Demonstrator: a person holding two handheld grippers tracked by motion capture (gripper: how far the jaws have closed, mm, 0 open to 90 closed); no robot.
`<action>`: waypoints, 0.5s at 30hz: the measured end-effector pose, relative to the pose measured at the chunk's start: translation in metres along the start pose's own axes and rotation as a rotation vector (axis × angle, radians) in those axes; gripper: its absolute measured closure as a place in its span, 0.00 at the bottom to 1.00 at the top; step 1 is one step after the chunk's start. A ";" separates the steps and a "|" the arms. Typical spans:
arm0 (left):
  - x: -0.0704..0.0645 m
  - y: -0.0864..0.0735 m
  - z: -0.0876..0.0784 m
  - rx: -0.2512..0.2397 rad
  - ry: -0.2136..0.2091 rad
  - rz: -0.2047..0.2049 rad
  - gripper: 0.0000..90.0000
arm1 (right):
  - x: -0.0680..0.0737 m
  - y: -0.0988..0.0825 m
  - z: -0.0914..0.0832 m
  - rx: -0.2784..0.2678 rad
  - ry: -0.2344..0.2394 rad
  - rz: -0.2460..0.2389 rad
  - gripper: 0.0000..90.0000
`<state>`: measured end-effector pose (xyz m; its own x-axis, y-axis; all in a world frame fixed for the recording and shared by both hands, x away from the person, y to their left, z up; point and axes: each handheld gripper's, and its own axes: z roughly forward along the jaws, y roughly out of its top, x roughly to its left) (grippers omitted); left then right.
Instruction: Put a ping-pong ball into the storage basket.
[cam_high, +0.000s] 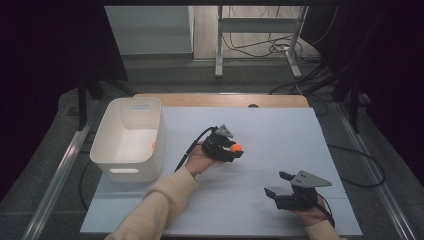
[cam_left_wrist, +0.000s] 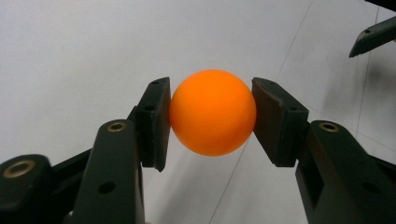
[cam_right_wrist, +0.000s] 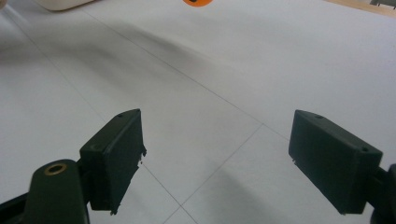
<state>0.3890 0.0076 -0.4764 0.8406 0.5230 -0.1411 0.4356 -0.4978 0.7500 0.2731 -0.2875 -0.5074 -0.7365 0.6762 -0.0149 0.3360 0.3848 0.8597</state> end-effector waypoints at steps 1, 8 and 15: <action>0.000 -0.001 -0.001 -0.003 0.001 -0.003 0.55 | 0.000 0.000 0.000 0.000 -0.001 0.001 0.21; -0.001 -0.004 -0.009 -0.003 0.002 0.006 0.55 | 0.000 0.000 0.000 0.005 -0.002 0.002 0.21; -0.003 -0.008 -0.019 -0.011 0.008 0.015 0.55 | 0.000 0.000 0.000 0.005 -0.009 0.003 0.21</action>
<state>0.3771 0.0237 -0.4698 0.8446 0.5207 -0.1246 0.4192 -0.4983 0.7590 0.2731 -0.2880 -0.5074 -0.7305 0.6827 -0.0170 0.3408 0.3860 0.8572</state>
